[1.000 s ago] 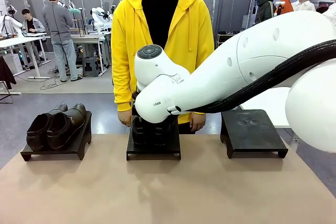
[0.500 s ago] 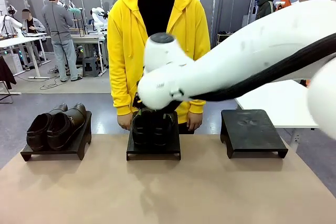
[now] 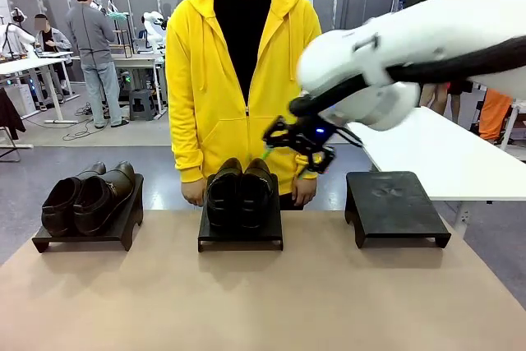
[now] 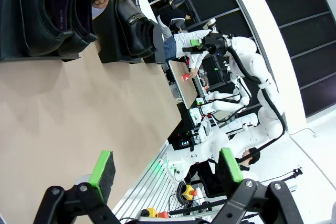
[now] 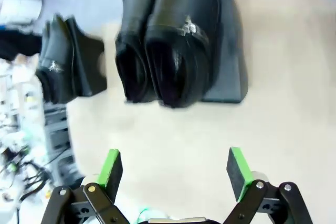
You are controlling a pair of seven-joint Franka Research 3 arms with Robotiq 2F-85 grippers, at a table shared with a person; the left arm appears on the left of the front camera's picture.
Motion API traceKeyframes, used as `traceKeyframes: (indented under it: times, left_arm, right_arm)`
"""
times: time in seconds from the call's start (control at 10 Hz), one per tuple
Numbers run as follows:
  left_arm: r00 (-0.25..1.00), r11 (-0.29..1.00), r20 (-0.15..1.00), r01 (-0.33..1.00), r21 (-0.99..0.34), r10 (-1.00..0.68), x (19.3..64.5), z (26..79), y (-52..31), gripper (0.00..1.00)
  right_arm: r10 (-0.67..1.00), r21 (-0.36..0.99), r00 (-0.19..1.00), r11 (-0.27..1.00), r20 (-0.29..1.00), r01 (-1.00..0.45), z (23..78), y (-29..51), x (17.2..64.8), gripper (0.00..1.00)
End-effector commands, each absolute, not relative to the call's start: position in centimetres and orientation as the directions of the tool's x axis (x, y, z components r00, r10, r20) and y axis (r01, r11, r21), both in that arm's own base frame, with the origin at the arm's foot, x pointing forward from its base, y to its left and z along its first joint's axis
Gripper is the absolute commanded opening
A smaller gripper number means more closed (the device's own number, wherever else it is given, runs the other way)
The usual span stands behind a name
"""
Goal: Place the shoes on the stand as instructed by the person.
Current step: Pick up another pair of Shoes and place it on the Shoes Stand indicated by the person.
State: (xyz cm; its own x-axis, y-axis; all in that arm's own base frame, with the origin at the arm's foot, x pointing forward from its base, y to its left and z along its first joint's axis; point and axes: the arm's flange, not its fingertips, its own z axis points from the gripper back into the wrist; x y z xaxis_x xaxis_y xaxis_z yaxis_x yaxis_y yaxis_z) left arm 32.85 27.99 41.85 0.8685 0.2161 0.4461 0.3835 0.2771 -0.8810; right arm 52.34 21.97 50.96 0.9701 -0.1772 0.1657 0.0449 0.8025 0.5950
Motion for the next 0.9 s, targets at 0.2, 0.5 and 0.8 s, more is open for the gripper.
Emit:
traceKeyframes:
  times: [0.2, 0.5, 0.8]
  left_arm:
    - [0.868, 0.274, 0.451, 0.390, -0.879, 0.210, 32.4, 42.0, 27.7, 1.00]
    - [0.868, 0.274, 0.451, 0.390, -0.879, 0.210, 32.4, 42.0, 27.7, 1.00]
    - [0.868, 0.274, 0.451, 0.390, -0.879, 0.210, 32.4, 42.0, 27.7, 1.00]
  right_arm:
    - [-0.140, 0.833, 0.989, 0.552, 0.048, 0.038, 45.6, 8.3, 45.7, 1.00]
    - [-0.146, 0.886, 0.985, 0.463, 0.088, -0.011, 44.6, 6.9, 44.0, 1.00]
    - [-0.150, 0.869, 0.987, 0.493, 0.059, 0.023, 44.3, 5.8, 43.7, 1.00]
